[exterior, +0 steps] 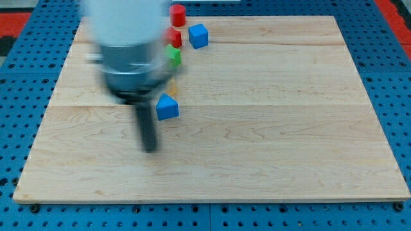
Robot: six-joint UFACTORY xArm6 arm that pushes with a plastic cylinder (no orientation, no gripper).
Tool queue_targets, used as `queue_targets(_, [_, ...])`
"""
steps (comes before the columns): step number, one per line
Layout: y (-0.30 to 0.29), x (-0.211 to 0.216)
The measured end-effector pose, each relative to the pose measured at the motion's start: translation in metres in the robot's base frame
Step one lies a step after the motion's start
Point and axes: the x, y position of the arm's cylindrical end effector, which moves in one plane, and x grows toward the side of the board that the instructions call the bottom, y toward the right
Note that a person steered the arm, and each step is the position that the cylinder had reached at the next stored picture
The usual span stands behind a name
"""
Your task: Push the red circle to the top center
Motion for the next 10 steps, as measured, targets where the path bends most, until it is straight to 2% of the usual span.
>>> queue_targets(1, [-0.110,-0.099])
queue_targets(2, [-0.132,-0.139])
queue_targets(3, [-0.132,-0.139])
queue_targets(4, [-0.047,-0.253])
queue_targets(5, [-0.006,-0.310])
queue_targets(6, [-0.005,-0.330])
queue_targets(8, [0.026,-0.329])
queue_targets(9, [0.103,-0.327])
queue_targets(10, [0.152,-0.313])
